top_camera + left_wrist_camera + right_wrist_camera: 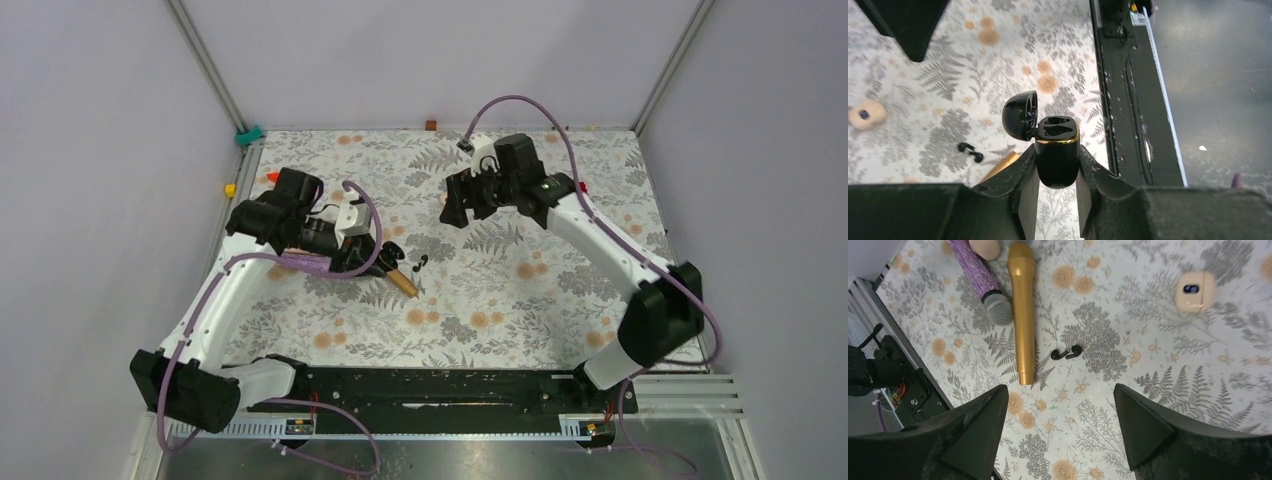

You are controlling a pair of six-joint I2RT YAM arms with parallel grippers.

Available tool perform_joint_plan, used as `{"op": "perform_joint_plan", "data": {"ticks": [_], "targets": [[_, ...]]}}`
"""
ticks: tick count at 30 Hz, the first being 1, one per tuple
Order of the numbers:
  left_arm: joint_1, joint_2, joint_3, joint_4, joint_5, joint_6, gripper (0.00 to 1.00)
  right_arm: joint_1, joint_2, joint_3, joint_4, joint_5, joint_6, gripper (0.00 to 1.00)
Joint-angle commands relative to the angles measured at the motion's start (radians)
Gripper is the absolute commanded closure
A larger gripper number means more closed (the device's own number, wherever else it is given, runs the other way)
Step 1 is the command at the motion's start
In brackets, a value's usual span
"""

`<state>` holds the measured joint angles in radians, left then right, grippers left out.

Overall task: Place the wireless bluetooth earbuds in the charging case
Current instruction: Open the charging case, then pick up the earbud from the center of the board.

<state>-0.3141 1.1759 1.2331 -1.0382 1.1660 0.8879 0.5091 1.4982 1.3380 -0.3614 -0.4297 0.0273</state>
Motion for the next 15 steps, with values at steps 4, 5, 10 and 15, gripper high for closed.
{"op": "perform_joint_plan", "data": {"ticks": [4,5,10,15], "targets": [[0.049,0.126,0.05,-0.567,0.054,0.573,1.0,0.01,0.325,0.279,-0.225,-0.045,0.026,0.24],[0.051,0.138,0.046,-0.571,0.064,0.567,1.0,0.017,0.385,0.339,-0.287,-0.034,0.025,0.25],[0.069,0.134,-0.001,-0.544,0.083,0.578,1.0,0.086,0.605,0.559,-0.471,0.036,0.001,0.26],[0.075,0.087,-0.048,-0.438,0.074,0.47,1.0,0.118,0.737,0.651,-0.507,0.066,0.045,0.28]]}}
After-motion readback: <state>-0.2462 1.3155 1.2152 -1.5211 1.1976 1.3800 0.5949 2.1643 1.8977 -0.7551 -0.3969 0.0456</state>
